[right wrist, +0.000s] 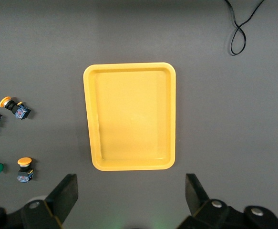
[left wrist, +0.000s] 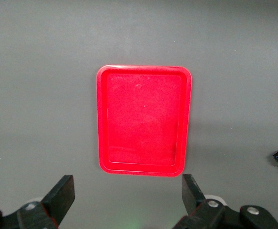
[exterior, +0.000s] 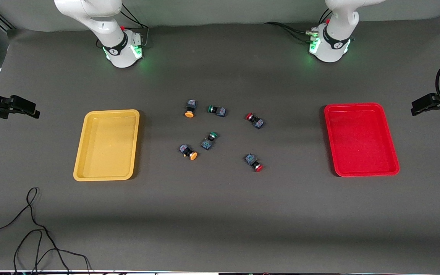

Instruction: Place red and yellow buttons in trays

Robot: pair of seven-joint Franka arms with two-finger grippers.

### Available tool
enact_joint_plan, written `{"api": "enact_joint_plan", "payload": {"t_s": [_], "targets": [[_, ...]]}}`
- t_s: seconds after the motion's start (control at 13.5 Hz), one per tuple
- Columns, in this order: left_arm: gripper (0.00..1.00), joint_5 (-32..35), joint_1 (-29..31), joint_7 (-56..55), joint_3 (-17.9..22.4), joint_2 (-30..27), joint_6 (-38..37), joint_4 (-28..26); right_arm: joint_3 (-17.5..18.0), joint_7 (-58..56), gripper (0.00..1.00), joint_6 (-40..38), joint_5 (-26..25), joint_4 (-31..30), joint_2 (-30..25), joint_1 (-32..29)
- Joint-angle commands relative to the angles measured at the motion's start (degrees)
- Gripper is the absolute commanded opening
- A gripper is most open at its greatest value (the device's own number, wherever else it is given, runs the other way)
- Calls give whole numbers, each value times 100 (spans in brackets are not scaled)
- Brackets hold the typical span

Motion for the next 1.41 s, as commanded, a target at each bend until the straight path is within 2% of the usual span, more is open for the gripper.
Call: {"api": "enact_joint_plan", "payload": {"t_s": [0.0, 0.74, 0.96, 1.33], "targets": [[100, 2, 21, 125, 39, -122, -11, -55, -25, 46, 100, -64, 17, 18, -50, 23], [100, 2, 144, 160, 65, -87, 208, -29, 10, 143, 100, -64, 61, -114, -129, 93], [100, -6, 118, 177, 48, -26, 269, -11, 19, 677, 100, -46, 61, -298, -287, 444], [100, 2, 109, 582, 57, 141, 331, 50, 19, 2187, 100, 172, 70, -956, -665, 1593]]}}
